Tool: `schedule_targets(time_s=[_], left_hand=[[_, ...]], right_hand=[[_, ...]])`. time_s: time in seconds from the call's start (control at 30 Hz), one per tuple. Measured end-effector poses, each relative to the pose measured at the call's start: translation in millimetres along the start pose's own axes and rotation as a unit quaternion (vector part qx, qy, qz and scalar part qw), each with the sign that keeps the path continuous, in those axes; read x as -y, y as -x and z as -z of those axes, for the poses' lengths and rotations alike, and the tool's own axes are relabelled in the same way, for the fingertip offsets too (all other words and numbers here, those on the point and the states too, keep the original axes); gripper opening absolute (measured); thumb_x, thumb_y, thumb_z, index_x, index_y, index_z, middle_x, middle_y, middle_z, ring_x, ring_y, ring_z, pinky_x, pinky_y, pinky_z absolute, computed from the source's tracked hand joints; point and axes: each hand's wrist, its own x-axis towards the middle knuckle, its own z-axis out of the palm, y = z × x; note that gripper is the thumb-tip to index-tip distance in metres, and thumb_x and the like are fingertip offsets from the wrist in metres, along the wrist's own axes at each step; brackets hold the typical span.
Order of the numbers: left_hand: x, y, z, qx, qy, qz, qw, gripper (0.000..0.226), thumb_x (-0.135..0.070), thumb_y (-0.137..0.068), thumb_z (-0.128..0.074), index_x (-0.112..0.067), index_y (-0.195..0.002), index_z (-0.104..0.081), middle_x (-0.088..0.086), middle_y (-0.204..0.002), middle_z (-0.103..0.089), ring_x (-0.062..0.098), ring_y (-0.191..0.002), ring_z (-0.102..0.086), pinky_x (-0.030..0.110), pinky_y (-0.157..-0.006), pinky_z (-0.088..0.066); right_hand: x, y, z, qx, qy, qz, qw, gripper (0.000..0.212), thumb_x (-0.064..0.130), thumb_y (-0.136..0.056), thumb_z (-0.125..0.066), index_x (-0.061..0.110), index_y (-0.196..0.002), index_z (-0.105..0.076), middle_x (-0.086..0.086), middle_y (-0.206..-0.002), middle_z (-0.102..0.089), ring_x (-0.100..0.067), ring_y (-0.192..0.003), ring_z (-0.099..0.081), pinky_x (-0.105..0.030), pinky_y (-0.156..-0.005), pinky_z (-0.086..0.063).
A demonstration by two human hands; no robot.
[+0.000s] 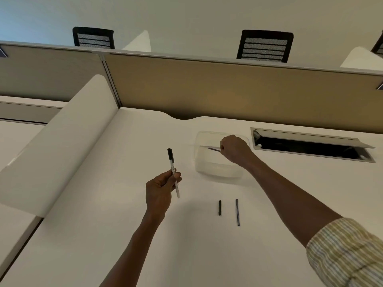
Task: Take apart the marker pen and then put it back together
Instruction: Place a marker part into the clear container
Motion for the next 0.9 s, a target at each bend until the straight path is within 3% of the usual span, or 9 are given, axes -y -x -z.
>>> schedule_targets(time_s=[0.23, 0.63, 0.9], left_hand=[[8.2, -10.3, 0.8, -0.007, -0.015, 0.012, 1.000, 0.016, -0.010, -0.084, -0.074, -0.010, -0.100, -0.076, 0.011, -0.087, -0.077, 0.028, -0.087, -0.073, 0.031, -0.079, -0.060], [14.2, -15.8, -5.7, 0.001, -0.009, 0.016, 1.000, 0.013, -0.007, -0.085, -0.073, -0.016, -0.093, -0.078, 0.013, -0.089, -0.077, 0.026, -0.084, -0.072, 0.025, -0.072, -0.059], [12.1, 0.5, -9.9, 0.009, 0.004, 0.022, 1.000, 0.015, -0.010, -0.084, -0.074, -0.011, -0.099, -0.076, 0.010, -0.088, -0.077, 0.029, -0.089, -0.073, 0.027, -0.074, -0.060]], right_hand=[[-7.3, -22.4, -26.8, 0.059, 0.010, 0.005, 0.998, 0.016, 0.013, -0.088, -0.061, 0.007, -0.101, -0.066, -0.014, -0.105, -0.065, -0.034, -0.093, -0.064, -0.036, -0.076, -0.050], [-10.5, -36.6, -36.2, 0.073, -0.020, -0.031, 0.997, 0.017, 0.008, -0.086, -0.055, 0.008, -0.096, -0.069, -0.013, -0.099, -0.068, -0.034, -0.088, -0.066, -0.034, -0.074, -0.052], [-7.3, -10.2, 3.1, -0.009, -0.163, -0.070, 0.984, 0.014, 0.015, -0.082, -0.061, 0.014, -0.081, -0.075, -0.003, -0.090, -0.073, -0.026, -0.085, -0.066, -0.027, -0.065, -0.043]])
